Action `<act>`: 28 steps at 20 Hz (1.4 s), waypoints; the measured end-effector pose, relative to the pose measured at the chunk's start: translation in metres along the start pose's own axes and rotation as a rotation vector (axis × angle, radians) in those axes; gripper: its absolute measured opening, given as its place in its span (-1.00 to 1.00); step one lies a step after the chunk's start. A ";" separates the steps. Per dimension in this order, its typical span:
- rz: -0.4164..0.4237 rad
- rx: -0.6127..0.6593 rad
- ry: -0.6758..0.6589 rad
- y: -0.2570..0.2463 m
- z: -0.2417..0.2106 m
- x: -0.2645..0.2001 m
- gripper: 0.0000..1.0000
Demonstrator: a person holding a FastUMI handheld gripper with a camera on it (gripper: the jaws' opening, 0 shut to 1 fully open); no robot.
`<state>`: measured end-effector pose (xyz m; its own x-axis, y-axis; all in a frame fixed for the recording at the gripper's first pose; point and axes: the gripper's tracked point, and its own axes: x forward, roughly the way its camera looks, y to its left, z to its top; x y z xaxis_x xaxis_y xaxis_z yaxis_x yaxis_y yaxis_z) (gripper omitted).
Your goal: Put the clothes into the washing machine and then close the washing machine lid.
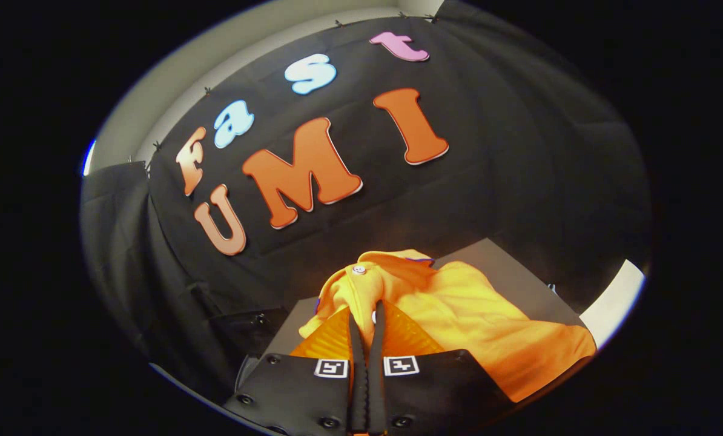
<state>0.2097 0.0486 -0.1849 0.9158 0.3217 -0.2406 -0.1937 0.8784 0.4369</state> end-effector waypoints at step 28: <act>0.128 -0.267 -0.349 0.094 0.040 0.005 -0.85</act>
<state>0.2099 0.1183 -0.1103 0.9335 0.3353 0.1269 -0.3549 0.9146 0.1940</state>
